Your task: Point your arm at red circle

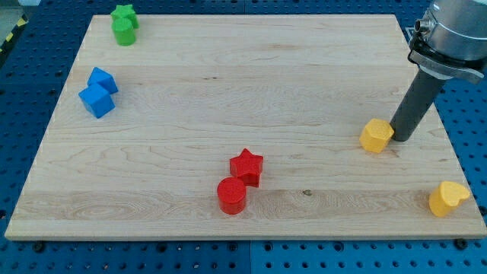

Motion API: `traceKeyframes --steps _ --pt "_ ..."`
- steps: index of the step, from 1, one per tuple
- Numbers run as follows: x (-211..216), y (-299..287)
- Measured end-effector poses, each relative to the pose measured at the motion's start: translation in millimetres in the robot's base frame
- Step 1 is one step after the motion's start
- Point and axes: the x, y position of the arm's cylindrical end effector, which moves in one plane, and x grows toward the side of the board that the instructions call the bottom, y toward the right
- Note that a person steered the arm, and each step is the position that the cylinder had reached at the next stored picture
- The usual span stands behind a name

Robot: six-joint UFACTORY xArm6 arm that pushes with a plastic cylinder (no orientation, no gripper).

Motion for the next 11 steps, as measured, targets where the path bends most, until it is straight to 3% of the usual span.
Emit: traceKeyframes --steps 3,4,5,6,8,9,11 --pt "0 -70" --pt "-1 -60" --pt "-45 -51" --pt "-64 -110" --pt "-61 -266" --pt "-36 -316" --pt "85 -337"
